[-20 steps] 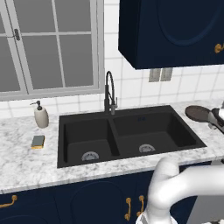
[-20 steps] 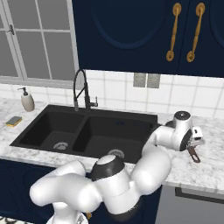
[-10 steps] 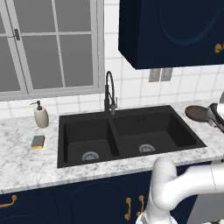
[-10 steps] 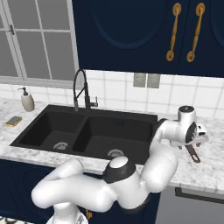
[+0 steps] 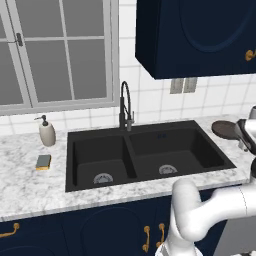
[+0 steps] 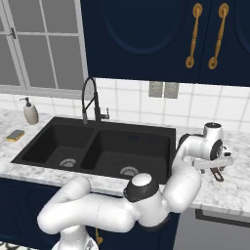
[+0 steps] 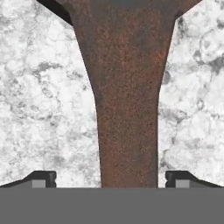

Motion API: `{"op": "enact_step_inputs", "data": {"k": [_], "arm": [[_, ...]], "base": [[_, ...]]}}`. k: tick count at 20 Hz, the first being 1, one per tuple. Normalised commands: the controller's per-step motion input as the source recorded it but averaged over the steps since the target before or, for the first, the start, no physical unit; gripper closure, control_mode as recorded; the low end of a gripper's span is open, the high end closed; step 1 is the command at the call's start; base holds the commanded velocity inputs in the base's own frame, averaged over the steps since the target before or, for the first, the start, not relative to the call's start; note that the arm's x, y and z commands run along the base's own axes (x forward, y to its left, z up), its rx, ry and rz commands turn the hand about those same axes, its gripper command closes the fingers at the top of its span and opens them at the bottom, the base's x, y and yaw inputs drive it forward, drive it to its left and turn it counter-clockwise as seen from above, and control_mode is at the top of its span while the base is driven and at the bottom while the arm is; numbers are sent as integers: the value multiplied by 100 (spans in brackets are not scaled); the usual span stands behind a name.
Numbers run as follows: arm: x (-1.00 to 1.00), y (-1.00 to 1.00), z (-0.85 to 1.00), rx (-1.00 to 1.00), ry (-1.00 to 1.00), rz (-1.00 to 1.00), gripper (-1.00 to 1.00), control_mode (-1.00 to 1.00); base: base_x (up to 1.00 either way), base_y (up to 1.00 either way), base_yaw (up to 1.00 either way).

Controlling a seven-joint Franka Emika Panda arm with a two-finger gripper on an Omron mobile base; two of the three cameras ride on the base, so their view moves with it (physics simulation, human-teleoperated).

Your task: Pick the pan and sponge and place them into the sink. Then turn on the water.

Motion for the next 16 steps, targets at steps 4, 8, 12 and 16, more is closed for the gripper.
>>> {"op": "enact_step_inputs", "data": {"k": [4,8,12,16], "arm": [[9,-1,-61,0,20,2,100,-100],[0,-1,-52,0,6,0,100,-100],[-3,38,-44,0,-4,4,100,-100],[0,60,-19,0,-22,1,100,-100]], "base": [[0,0,0],[0,0,0],[0,0,0],[0,0,0]]}}
